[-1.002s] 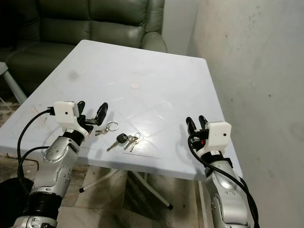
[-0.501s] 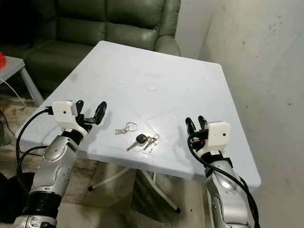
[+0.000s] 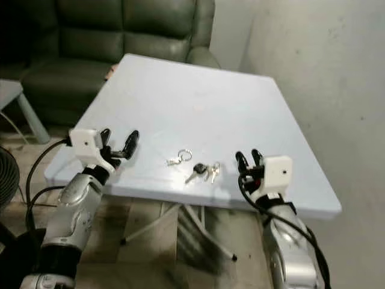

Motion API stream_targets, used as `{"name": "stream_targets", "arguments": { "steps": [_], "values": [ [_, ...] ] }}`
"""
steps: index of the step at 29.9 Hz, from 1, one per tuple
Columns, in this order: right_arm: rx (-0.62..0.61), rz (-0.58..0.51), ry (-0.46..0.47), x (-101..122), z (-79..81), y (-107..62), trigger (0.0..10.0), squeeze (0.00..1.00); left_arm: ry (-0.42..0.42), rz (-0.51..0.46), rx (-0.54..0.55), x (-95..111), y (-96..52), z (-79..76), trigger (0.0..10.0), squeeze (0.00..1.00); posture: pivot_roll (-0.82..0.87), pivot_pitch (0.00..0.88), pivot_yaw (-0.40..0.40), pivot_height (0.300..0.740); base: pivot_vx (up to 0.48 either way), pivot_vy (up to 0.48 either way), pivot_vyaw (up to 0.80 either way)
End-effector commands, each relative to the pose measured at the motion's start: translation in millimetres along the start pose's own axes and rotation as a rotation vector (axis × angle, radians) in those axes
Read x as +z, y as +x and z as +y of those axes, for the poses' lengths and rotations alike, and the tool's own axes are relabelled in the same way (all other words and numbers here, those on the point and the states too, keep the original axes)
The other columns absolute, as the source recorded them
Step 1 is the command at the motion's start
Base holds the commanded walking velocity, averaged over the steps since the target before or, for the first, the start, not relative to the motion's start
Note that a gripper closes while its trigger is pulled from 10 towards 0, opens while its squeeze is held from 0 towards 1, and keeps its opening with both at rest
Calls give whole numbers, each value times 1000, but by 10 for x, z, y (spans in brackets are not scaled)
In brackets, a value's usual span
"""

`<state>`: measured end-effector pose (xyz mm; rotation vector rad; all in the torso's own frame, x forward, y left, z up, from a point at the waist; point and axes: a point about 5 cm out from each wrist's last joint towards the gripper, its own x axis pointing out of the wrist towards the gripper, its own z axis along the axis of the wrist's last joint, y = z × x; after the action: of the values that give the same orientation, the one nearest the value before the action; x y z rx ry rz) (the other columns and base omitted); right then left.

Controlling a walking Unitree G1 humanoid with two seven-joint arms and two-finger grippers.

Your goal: Hang keys on a hook

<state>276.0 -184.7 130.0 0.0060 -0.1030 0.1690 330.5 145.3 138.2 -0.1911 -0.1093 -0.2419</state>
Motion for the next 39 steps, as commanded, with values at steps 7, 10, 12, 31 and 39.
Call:
{"name": "stream_targets", "arguments": {
  "steps": [7, 10, 12, 31, 39],
  "values": [
    [-12, 9, -24, 20, 7, 28, 10000, 0, 30, 6, 31, 33, 9, 49, 10000, 0, 18, 0, -103, 740, 0, 0, 0],
    [-33, 33, -50, 1, -24, 38, 10000, 0, 28, 8, 23, 26, 1, 34, 10000, 0, 18, 0, -103, 740, 0, 0, 0],
    [-49, 55, -63, -15, -54, 54, 10000, 0, 31, 13, 22, 20, 3, 34, 10000, 0, 17, 0, -102, 740, 0, 0, 0],
    [5, 70, -109, -13, -85, 93, 10000, 0, 58, 0, 6, 34, -8, 18, 10000, 0, 14, 0, -94, 740, 0, 0, 0],
    [72, 122, -188, -45, -161, 159, 10000, 0, 86, 16, -83, -59, -120, -175, 10000, 0, 28, 0, -102, 740, 0, 0, 0]
  ]
}}
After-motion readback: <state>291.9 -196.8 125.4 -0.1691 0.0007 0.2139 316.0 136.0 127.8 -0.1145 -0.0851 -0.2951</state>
